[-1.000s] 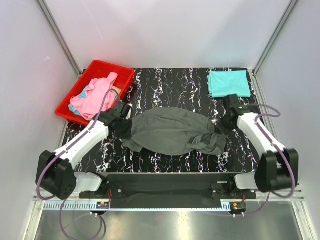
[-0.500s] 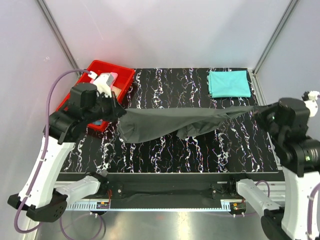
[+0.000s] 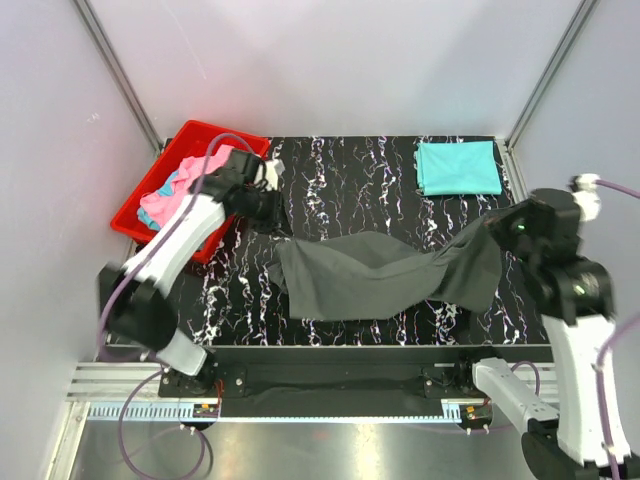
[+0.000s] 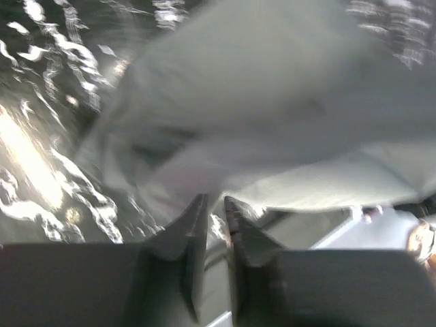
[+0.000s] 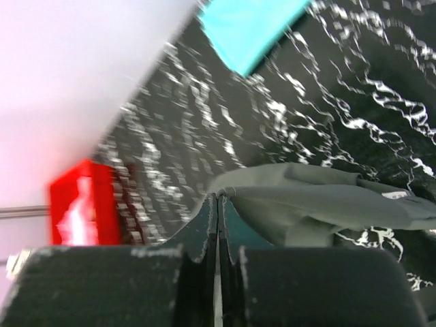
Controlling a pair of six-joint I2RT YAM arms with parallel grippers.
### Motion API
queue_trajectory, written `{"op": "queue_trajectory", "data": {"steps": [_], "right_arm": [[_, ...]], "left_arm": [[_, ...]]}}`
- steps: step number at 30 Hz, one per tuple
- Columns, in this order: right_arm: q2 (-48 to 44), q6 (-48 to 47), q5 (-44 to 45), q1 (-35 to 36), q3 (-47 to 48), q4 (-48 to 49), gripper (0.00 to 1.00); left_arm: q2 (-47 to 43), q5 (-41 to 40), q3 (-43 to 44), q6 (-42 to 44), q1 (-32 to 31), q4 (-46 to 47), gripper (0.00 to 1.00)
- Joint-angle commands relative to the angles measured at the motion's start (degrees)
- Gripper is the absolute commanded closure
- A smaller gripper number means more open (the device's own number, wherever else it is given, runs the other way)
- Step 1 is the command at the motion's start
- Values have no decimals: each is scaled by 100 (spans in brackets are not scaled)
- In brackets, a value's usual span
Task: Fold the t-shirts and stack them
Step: Flatten the tshirt out
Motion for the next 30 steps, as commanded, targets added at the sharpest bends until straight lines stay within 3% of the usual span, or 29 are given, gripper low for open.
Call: {"op": "queue_trajectory", "data": {"steps": [1,2,6,9,15,18,22,25,30], "right_arm": [[312,-112,-57,-12,-820,909,100],[347,-103,-84,-12,-954,1102,100],[593,-86,-259,-12,-1324,1420,100],[690,-120,-321,-12,-1430,1534,100],[743,-208,-531,-21,-1527,1693,100],[735,-226,-681,-12,-1562,1719,100],[743,-209,-848,-12,-1553,1816,100],[752,-217,-980,-12,-1527,1825,100],[699,-226,-1112,-12,-1588,1825,100]], "left_arm": [[1319,-135,459,194,260,626,72],[1551,-162,654,230,295,653,53],[1756,-1073,1193,450,199,539,44],[1151,-1621,283,608,-3,740,47],[-63,-1102,-1504,1290,-679,1506,55],[137,-1102,-1445,2160,-1066,1164,56],[489,-980,-1418,2366,-1295,1180,57],[683,-1512,-1515,2533,-1602,1076,57],[508,-1532,-1910,2665,-1972,1356,56]]}}
